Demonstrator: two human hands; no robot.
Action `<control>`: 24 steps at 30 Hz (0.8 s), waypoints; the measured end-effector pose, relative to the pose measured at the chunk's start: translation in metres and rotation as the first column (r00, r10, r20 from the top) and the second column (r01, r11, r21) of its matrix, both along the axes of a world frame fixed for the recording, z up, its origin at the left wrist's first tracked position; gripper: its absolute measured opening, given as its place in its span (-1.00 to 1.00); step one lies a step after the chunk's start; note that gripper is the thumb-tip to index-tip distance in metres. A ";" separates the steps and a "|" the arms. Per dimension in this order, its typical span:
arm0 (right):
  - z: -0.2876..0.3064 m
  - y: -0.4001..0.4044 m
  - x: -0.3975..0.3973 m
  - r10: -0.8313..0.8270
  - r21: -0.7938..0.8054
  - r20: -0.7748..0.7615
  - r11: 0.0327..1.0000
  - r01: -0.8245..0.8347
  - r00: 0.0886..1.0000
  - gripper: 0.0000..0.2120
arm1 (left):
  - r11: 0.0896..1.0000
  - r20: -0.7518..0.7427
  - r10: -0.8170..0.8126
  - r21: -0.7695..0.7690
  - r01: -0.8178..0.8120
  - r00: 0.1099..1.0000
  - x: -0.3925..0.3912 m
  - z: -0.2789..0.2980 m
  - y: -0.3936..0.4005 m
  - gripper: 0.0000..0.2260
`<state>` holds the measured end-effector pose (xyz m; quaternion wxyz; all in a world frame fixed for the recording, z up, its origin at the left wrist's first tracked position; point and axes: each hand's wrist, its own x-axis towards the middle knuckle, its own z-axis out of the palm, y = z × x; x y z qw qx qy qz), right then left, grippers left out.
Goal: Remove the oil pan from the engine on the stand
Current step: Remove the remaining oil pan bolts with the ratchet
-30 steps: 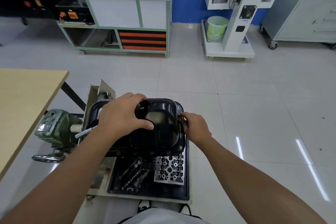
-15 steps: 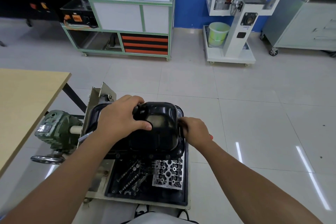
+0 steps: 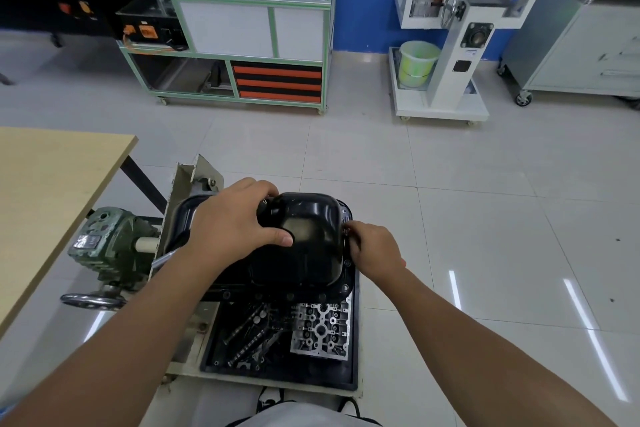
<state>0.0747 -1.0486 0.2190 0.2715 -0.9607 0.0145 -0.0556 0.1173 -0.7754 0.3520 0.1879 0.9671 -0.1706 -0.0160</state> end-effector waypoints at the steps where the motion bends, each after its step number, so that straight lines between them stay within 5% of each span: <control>1: -0.001 -0.001 -0.002 -0.037 0.046 0.015 0.998 0.036 0.999 -0.79 | 1.000 -0.002 0.000 -0.007 0.000 1.000 0.000 0.000 0.000 -0.30; 9: 0.002 -0.001 0.002 0.016 -0.097 -0.033 0.995 -0.019 0.999 -0.72 | 1.000 0.002 -0.007 -0.016 0.007 1.000 0.001 -0.001 0.000 -0.30; 14: 0.000 -0.002 -0.003 -0.033 0.064 0.005 0.997 0.033 0.999 -0.77 | 1.000 -0.013 -0.001 -0.009 0.001 1.000 0.001 0.000 0.000 -0.29; 21: 0.002 -0.004 0.000 0.034 -0.029 -0.014 0.999 -0.035 0.999 -0.68 | 1.000 -0.022 0.005 -0.008 -0.005 1.000 0.000 0.002 -0.001 -0.28; 24: 0.000 -0.008 -0.002 0.002 0.110 -0.018 0.994 0.001 1.000 -0.71 | 1.000 -0.029 0.008 -0.015 -0.009 1.000 -0.001 0.003 -0.002 -0.26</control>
